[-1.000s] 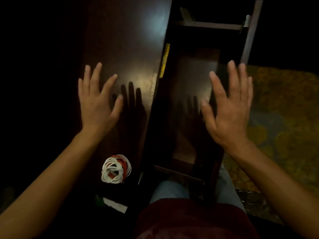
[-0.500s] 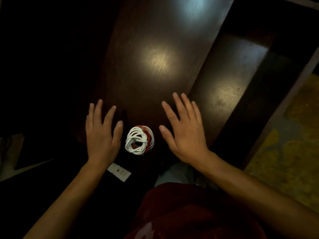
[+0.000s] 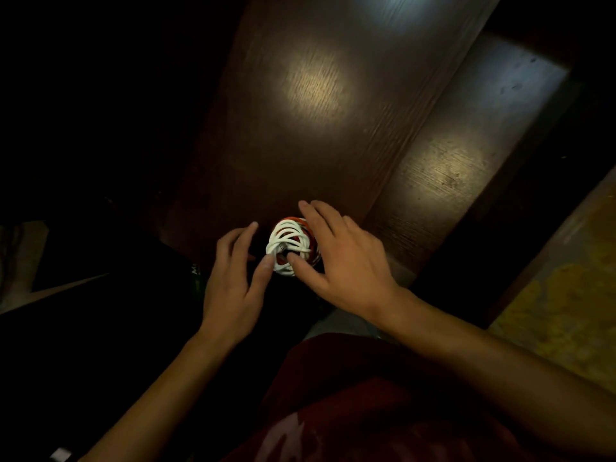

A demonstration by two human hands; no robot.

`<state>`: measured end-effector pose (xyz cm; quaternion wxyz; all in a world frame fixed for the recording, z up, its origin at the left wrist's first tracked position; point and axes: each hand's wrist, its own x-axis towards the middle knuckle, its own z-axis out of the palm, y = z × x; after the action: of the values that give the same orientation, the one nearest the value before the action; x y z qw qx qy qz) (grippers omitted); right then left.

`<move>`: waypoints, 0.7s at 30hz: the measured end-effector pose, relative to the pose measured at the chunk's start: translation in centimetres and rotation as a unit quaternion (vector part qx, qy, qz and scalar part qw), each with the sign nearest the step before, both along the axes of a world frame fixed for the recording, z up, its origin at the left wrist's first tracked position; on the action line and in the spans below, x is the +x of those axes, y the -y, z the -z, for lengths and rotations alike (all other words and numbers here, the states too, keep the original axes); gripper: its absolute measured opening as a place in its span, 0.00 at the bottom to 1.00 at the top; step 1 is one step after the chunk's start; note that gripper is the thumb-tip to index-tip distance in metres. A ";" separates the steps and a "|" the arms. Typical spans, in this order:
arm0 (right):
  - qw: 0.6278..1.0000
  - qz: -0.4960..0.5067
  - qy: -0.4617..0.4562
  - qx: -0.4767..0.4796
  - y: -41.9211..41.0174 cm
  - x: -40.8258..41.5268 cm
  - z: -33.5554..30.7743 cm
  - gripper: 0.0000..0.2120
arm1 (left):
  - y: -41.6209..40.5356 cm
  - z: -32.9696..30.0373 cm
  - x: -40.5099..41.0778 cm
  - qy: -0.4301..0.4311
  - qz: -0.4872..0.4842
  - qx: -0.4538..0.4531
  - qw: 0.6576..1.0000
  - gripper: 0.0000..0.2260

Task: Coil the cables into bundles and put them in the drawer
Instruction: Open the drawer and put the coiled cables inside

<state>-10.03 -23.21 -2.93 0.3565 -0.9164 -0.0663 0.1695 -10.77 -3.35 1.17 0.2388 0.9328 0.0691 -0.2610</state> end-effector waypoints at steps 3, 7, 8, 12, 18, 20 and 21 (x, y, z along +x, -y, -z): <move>1.000 -0.002 -0.002 0.002 -0.3 0.1 0.1 0.35 | 0.5 0.3 -0.2 -0.014 0.004 -0.009 1.000 0.30; 0.999 0.013 -0.017 0.042 -0.2 0.1 0.2 0.32 | 1.7 0.1 -0.5 -0.015 -0.045 -0.054 0.997 0.27; 0.998 0.016 -0.021 0.053 -0.3 0.1 0.1 0.32 | 2.1 0.0 -0.5 -0.016 -0.074 -0.069 0.995 0.26; 0.997 0.026 -0.031 0.073 -0.3 0.1 0.1 0.29 | 3.1 -0.1 -0.5 -0.039 -0.188 -0.129 0.973 0.22; 0.988 0.067 -0.063 0.127 -0.2 -0.6 0.3 0.31 | 3.1 -0.1 -0.1 -0.067 -0.287 -0.184 0.938 0.23; 0.983 0.084 -0.082 0.144 -0.2 -0.8 0.4 0.32 | 3.4 -0.3 0.0 -0.062 -0.285 -0.188 0.938 0.18; 0.981 0.089 -0.090 0.148 -0.2 -0.8 0.4 0.32 | 3.6 -0.4 0.1 -0.062 -0.286 -0.191 0.937 0.16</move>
<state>-10.82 -23.04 -3.31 0.5066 -0.8366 0.0234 0.2071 -10.68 -6.99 1.59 0.4725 0.7925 0.2959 -0.2471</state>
